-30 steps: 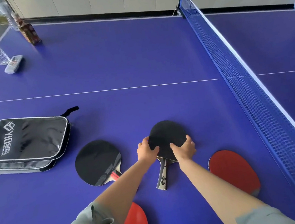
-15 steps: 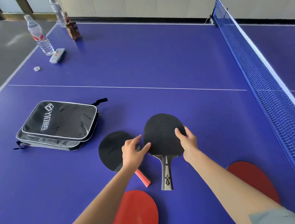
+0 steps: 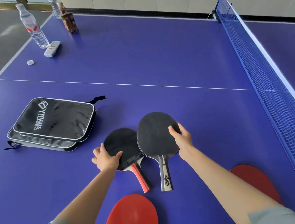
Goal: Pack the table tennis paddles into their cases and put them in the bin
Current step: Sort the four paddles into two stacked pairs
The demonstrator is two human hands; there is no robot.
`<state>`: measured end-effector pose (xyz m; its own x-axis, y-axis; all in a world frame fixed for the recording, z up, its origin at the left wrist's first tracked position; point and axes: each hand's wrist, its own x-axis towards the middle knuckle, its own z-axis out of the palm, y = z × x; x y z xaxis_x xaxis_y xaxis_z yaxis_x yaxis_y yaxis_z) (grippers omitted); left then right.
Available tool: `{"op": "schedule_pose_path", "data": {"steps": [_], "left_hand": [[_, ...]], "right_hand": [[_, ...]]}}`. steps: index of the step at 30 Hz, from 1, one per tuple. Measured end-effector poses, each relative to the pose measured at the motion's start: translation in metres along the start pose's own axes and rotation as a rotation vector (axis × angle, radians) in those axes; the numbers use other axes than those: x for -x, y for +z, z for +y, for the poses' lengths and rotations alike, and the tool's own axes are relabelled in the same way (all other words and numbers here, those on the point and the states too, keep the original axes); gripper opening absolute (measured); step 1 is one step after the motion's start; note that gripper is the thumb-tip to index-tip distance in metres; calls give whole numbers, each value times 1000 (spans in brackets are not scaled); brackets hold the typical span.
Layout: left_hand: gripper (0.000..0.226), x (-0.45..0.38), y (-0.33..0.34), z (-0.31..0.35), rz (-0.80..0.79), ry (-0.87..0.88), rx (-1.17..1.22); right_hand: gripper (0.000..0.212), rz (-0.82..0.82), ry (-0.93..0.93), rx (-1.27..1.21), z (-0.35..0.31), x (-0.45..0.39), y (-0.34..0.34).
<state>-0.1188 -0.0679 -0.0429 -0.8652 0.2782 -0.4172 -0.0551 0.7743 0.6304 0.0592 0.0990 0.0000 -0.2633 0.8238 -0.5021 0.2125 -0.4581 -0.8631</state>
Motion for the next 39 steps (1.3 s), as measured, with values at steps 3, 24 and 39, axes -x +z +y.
{"op": "schedule_pose_path", "data": {"steps": [3,24,39], "left_hand": [[76,-7,9,12,-69,141,-54],[43,12,34,22,-110,260,228],[37,3,31,20,-65,228,212]], "right_hand": [[43,-16,12,-26,5,-1,9],[51,274,-91,326,39,5,68],[52,226,-17,589,48,13,78]]}}
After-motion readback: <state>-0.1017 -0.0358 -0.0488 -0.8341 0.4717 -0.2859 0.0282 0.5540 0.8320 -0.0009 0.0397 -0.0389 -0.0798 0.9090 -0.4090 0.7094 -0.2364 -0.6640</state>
